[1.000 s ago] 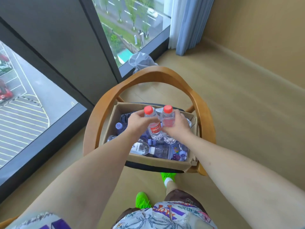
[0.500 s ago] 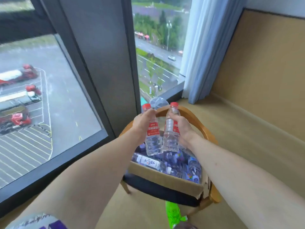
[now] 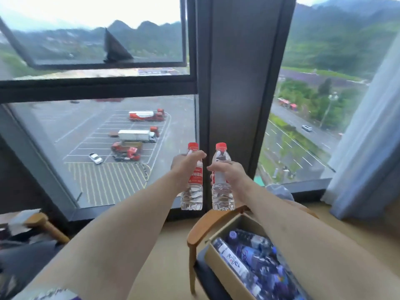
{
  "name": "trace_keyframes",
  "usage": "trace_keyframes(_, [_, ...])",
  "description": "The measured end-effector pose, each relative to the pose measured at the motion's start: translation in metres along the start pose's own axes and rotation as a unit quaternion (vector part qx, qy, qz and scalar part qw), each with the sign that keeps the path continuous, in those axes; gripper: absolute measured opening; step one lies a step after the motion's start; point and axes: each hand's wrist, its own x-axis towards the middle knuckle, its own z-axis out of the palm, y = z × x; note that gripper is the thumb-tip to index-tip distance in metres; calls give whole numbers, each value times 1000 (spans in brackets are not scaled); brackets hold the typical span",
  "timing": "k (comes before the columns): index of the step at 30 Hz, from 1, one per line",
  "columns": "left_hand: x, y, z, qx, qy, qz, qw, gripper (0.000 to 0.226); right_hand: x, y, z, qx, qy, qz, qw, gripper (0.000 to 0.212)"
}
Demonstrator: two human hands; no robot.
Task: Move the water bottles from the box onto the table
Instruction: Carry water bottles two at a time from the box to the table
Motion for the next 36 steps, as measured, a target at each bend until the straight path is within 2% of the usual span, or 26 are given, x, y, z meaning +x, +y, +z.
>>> trace_keyframes(7, [-67,-16,-96,-42,201,0,979,39,-20,-5,98,-43,-214,-21,976,25])
trace_keyframes(12, [-152,-32,-167,-68,332,-3,941,63,-75,5,177,-47,-362,-22,931,27])
trace_keyframes(15, [-210,-40,-212,-81,403,-1,911,62,-122,9,227,-53,-435,-20,898,21])
trace_keyframes(21, [-339,-61,-296,-109,502,13,858,42,-238,27,317,-107,-510,-30,853,28])
trace_keyframes(24, [-412,-84,-332,-122,544,22,830,38,-307,44,359,-133,-545,-38,827,45])
trace_keyframes(28, [-511,-126,-378,-127,607,7,785,37,-409,75,414,-132,-595,-47,791,29])
trace_keyframes(31, [-592,-155,-422,-126,637,-1,760,40,-490,103,454,-132,-619,-44,773,34])
trace_keyframes(36, [-726,-200,-481,-135,704,-13,697,34,-625,147,511,-142,-669,-19,730,35])
